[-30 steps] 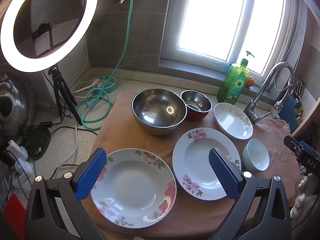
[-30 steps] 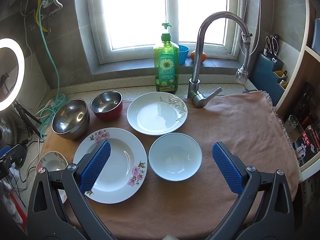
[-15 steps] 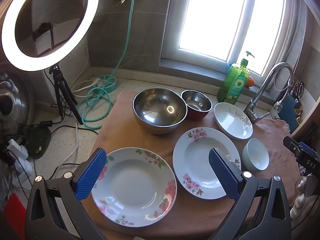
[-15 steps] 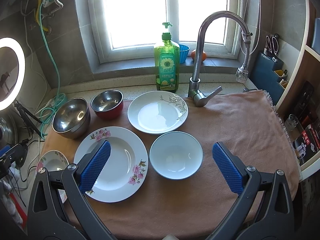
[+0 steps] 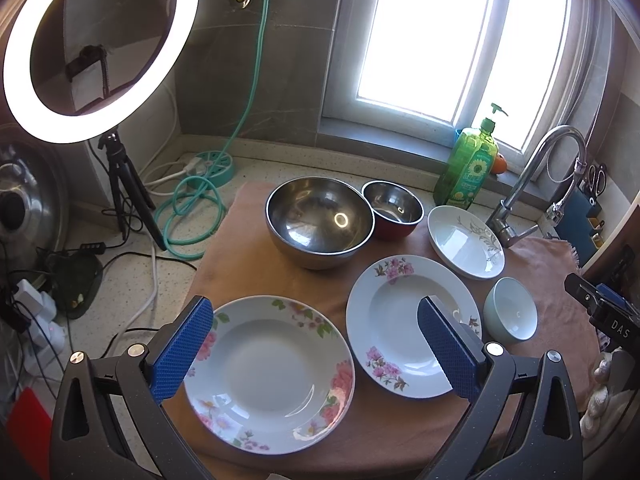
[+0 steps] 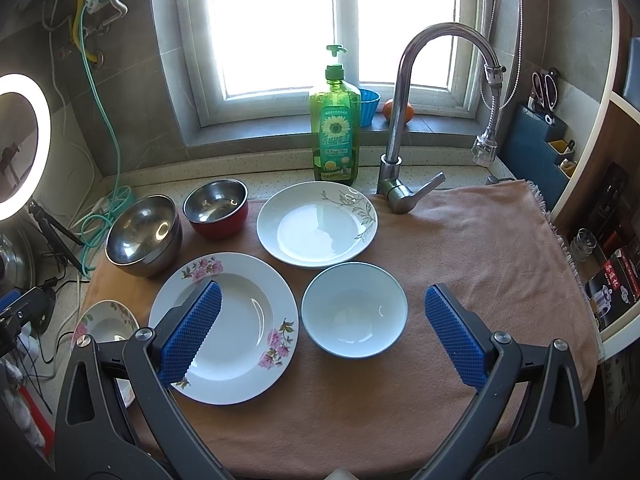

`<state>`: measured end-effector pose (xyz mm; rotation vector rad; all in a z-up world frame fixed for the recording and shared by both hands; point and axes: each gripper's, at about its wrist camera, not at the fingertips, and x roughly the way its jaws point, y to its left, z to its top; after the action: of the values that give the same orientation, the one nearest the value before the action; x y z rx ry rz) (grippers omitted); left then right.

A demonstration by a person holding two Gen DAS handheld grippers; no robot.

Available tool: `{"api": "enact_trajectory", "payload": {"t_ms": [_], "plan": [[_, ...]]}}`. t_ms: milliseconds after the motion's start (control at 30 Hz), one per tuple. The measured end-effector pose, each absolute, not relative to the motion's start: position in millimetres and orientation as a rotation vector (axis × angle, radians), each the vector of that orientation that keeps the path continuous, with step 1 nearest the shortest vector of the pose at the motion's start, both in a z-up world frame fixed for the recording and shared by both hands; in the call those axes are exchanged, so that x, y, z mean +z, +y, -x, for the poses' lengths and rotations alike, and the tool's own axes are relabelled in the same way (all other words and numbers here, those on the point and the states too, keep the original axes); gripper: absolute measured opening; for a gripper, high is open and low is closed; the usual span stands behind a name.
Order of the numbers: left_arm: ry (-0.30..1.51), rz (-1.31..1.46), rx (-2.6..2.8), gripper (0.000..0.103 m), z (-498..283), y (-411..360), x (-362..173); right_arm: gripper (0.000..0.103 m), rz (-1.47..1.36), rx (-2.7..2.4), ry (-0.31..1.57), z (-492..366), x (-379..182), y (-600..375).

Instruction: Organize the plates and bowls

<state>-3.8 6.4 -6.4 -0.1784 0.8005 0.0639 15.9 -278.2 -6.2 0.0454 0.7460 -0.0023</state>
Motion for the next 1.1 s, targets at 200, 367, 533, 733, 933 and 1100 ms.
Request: {"api": "enact_trajectory", "payload": {"t_ms": [200,367,533,733,933,1100], "plan": [[0.801,0.18,0.063,0.102,5.3,6.9,-6.0,0.103,-0.04,-0.003,0.748,-15.2,-6.9,-275.9],[0.802,0.181,0.062,0.102,5.7,7.4,-6.0,0.103,-0.037,-0.004,0.757,-17.2,-9.2,-271.0],[0.811,0.178,0.056,0.102,3.0,11.9,-7.1,0.103,-0.04,-0.004,0.758,-18.7,-10.4,-271.2],[0.829,0.174,0.056,0.102,-6.0,16.7,-11.4,0.103,-0.082,0.017,0.78,-22.2,-16.9,-277.2],[0.857,0.175,0.047,0.102,-17.7,21.7,-19.2,0.103,-0.124,0.044,0.812,-19.2,-27.9,-287.2],[0.893,0.177,0.009,0.102,-32.1,23.2,-29.2,0.103,-0.176,0.053,0.854,-16.1,-41.6,-298.8]]}}
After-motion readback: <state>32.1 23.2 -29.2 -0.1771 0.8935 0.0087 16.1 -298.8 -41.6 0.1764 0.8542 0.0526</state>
